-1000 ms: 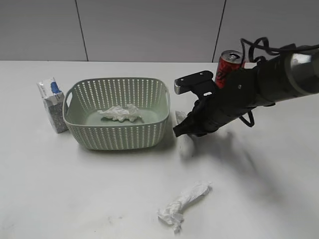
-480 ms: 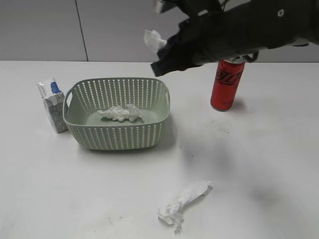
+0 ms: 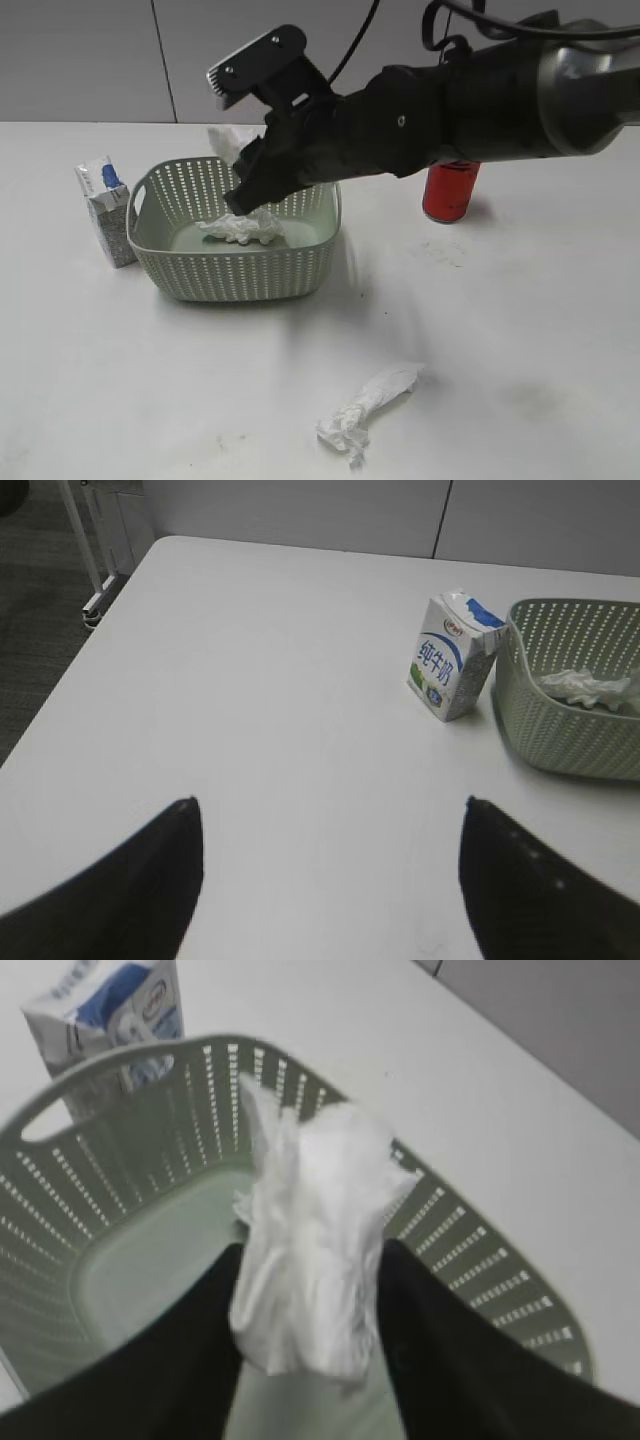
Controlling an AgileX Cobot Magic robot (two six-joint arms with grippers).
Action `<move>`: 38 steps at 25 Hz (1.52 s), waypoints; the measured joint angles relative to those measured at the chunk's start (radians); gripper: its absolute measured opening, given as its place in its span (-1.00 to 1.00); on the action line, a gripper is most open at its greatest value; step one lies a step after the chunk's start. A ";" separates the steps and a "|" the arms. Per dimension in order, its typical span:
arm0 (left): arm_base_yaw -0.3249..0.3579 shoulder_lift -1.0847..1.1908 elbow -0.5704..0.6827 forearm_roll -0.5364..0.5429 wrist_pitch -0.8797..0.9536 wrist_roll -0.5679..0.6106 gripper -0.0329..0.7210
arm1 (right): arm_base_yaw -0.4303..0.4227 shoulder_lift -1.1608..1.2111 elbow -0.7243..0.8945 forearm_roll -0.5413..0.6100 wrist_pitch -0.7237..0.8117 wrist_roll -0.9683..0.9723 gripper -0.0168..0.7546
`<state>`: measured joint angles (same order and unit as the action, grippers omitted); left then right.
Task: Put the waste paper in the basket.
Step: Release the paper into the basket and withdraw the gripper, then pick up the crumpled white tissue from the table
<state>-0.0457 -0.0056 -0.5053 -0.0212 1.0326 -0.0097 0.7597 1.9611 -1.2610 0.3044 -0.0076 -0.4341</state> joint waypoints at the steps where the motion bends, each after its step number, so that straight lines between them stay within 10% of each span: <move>1: 0.000 0.000 0.000 0.000 0.000 0.000 0.65 | 0.000 0.008 0.000 0.000 0.008 0.000 0.13; 5: 0.000 0.000 0.000 0.000 0.000 0.000 0.65 | 0.000 -0.001 0.000 0.000 0.044 0.000 0.68; 21: 0.000 0.000 0.000 0.000 0.000 -0.001 0.65 | -0.001 -0.318 0.014 -0.069 0.888 0.009 0.50; 38: 0.000 0.000 0.000 0.000 0.000 0.000 0.65 | 0.000 -0.318 0.434 0.069 0.460 -0.297 0.44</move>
<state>-0.0457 -0.0056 -0.5053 -0.0212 1.0326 -0.0098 0.7598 1.6430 -0.8272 0.3736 0.4527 -0.7311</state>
